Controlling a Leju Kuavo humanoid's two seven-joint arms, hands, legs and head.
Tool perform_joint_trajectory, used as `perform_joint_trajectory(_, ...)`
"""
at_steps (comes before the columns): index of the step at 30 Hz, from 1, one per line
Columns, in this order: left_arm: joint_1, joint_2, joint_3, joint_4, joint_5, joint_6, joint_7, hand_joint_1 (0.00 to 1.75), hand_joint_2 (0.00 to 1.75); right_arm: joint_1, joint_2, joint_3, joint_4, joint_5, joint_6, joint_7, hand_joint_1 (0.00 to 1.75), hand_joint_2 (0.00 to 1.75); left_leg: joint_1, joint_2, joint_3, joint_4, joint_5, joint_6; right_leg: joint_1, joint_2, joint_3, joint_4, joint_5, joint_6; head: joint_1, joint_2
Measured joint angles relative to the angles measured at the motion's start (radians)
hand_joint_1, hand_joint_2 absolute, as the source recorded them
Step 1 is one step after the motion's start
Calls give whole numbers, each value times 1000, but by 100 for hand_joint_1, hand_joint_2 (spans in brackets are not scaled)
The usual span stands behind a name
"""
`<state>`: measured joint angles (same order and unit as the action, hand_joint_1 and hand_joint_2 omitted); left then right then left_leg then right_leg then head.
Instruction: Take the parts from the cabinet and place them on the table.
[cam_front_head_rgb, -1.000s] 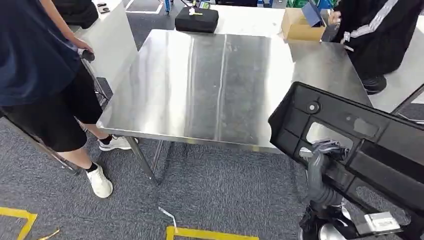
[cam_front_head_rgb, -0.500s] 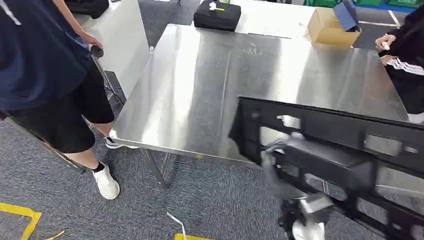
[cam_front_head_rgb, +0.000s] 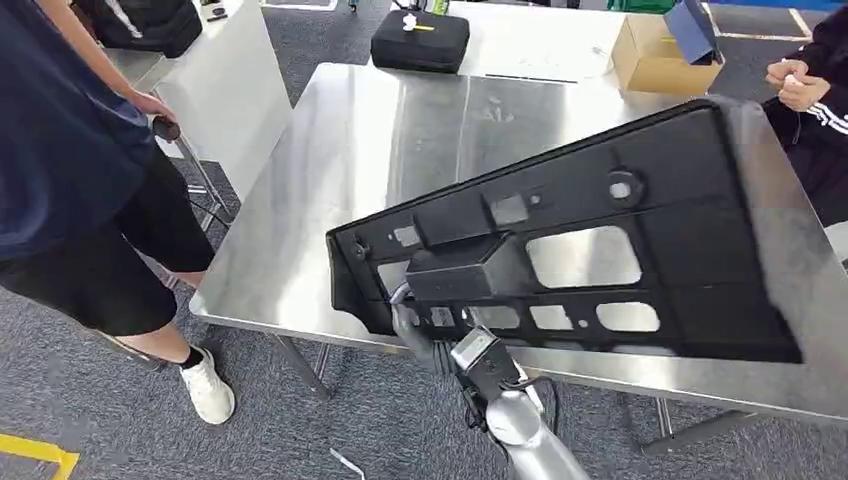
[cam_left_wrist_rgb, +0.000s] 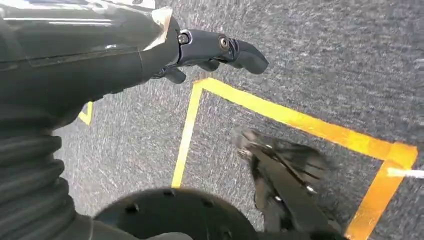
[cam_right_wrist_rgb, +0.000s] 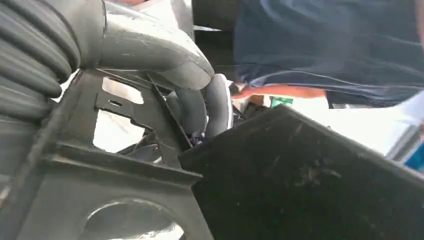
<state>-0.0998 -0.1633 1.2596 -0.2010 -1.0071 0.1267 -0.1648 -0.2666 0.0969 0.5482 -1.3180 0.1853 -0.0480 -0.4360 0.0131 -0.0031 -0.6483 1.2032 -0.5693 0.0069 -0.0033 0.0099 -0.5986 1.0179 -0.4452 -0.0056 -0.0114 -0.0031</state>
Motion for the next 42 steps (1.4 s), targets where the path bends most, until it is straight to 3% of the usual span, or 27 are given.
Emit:
perform_joint_trajectory(1, 0, 2, -3, 0, -9, 0, 2, 0, 175, -13, 6, 6, 16, -18, 16, 11, 175, 175, 0, 1, 25, -90, 66, 2, 0, 2, 11, 0, -8, 4, 0, 0)
perform_joint_trajectory(2, 0, 3, -6, 0, -15, -2, 5, 0, 175, -32, 13, 11, 38, -33, 29, 24, 175, 175, 0, 3, 38, -149, 99, 5, 0, 3, 13, 0, -13, 8, -2, 0)
perform_joint_trajectory(3, -2, 3, -10, 0, -23, -4, 9, 0, 175, -63, 25, 19, 69, -48, 42, 39, 175, 175, -4, 1, 46, -167, 89, 6, 15, 8, 14, 7, -18, 15, 0, 0)
perform_joint_trajectory(4, -3, 4, -17, 0, -31, -6, 11, 0, 175, -98, 40, 23, 108, -64, 52, 59, 175, 175, -6, 0, 43, -164, 91, 11, 10, 10, 11, 4, -16, 18, 0, 0)
perform_joint_trajectory(5, -3, 3, -23, 0, -37, -10, 14, 0, 175, -135, 61, 24, 161, -78, 59, 74, 175, 175, -5, 1, 49, -167, 94, 12, 13, 10, 9, 7, -18, 11, 0, 0)
perform_joint_trajectory(8, -5, 3, -34, 0, -49, -9, 14, 0, 175, -287, 130, 25, 357, -113, 68, 108, 175, 175, -9, -2, 49, -167, 95, 14, 10, 8, 11, 1, -18, 13, 0, 0)
perform_joint_trajectory(12, -6, 3, -48, 0, -51, -8, 16, 0, 175, -417, 189, 23, 523, -127, 69, 116, 175, 175, -9, -7, 49, -167, 94, 16, 10, 3, 16, -6, -18, 13, 0, 0)
perform_joint_trajectory(15, -6, 3, -54, 0, -59, 1, 20, 0, 175, -487, 223, 29, 636, -150, 38, 189, 175, 175, -9, -6, 49, -167, 92, 18, 10, 3, 16, -7, -18, 14, 0, 0)
perform_joint_trajectory(19, -7, 2, -56, 0, -62, 9, 20, 0, 175, -613, 239, 72, 767, -253, -63, 285, 175, 175, -9, -6, 48, -167, 92, 18, 10, 2, 15, -7, -17, 15, 0, 0)
perform_joint_trajectory(23, -6, 2, -56, 1, -66, 10, 20, 0, 175, -702, 241, 80, 859, -266, -100, 304, 175, 175, -9, -6, 49, -171, 93, 18, 10, 3, 14, -8, -16, 16, 0, 0)
perform_joint_trajectory(27, -6, 2, -56, 1, -66, 11, 20, 0, 175, -725, 244, 88, 900, -256, -118, 307, 175, 175, -10, -6, 52, -181, 97, 22, 10, 3, 13, -15, -13, 21, 0, 0)
perform_joint_trajectory(32, -5, 1, -57, 1, -69, 21, 20, 0, 175, -772, 224, 101, 945, -197, -235, 322, 175, 175, -10, -5, 52, -187, 100, 23, 9, 2, 10, -17, -13, 22, -1, 0)
perform_joint_trajectory(36, -6, 0, -59, 3, -74, 23, 20, 0, 175, -838, 180, 133, 974, -57, -327, 348, 175, 175, -10, -2, 52, -192, 100, 23, 9, 5, 7, -18, -13, 22, -1, 0)
perform_joint_trajectory(42, -6, 3, -62, 3, -83, 19, 19, 0, 175, -907, 100, 249, 1017, 211, -388, 473, 175, 175, -10, -2, 54, -197, 100, 23, 9, 5, 6, -19, -13, 21, -1, 0)
